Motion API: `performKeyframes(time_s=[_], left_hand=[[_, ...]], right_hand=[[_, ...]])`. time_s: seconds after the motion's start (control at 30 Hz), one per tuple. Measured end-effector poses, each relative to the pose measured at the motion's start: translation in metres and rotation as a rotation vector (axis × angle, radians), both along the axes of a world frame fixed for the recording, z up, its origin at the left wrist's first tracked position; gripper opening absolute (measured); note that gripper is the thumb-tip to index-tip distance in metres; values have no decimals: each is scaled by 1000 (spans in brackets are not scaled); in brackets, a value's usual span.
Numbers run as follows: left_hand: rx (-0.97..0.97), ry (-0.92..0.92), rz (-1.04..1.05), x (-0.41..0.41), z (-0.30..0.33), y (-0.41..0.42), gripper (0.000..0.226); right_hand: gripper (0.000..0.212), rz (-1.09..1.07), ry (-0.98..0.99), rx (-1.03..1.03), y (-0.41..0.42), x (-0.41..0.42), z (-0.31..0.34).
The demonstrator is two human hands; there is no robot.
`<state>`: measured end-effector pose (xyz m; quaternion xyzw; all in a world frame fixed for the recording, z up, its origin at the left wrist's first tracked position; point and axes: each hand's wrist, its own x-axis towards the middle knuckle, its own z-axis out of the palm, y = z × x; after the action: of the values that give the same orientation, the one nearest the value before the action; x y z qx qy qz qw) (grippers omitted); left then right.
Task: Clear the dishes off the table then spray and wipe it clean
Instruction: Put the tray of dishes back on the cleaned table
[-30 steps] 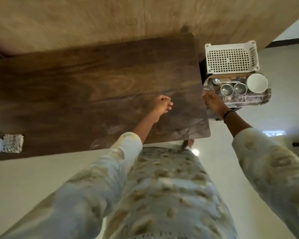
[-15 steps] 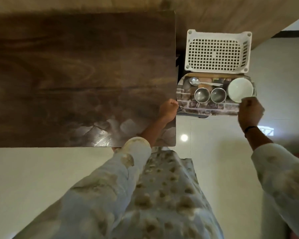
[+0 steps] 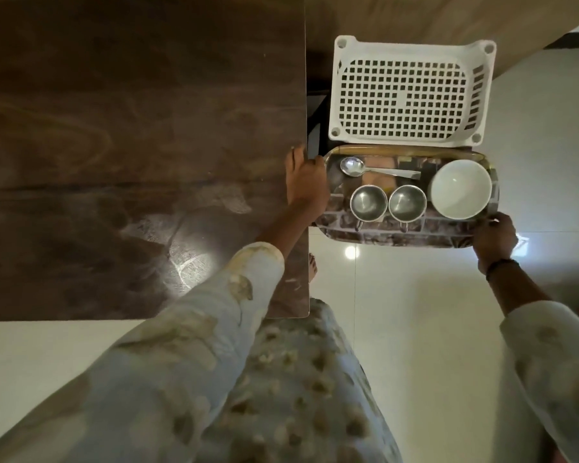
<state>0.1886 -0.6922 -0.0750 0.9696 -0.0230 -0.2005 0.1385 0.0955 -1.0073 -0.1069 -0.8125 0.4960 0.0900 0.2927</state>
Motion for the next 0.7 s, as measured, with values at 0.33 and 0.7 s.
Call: performKeyframes(time_s=[0.33, 0.7], left_hand=[[-107, -34, 115, 0, -5, -10, 21], [-390, 90, 552, -21, 25, 4, 34]], right_hand=[[33, -104, -85, 52, -7, -13, 4], [33, -60, -226, 94, 6, -32, 61]])
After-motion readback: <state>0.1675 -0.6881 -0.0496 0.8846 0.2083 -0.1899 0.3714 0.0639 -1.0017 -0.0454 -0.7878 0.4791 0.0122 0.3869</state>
